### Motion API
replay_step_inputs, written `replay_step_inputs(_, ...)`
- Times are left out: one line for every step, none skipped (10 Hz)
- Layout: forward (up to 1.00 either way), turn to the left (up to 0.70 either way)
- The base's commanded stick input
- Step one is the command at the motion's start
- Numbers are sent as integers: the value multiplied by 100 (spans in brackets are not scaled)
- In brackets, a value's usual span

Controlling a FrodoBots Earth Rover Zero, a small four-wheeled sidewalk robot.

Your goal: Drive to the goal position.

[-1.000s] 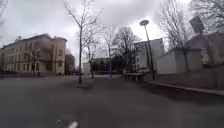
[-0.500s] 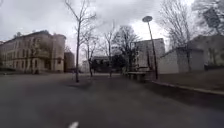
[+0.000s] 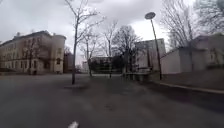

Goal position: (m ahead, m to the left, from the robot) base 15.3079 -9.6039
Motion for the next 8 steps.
replay_step_inputs(100,0)
replay_step_inputs(100,0)
replay_step_inputs(100,0)
replay_step_inputs(100,0)
replay_step_inputs(100,0)
replay_step_inputs(100,0)
replay_step_inputs(100,0)
replay_step_inputs(100,0)
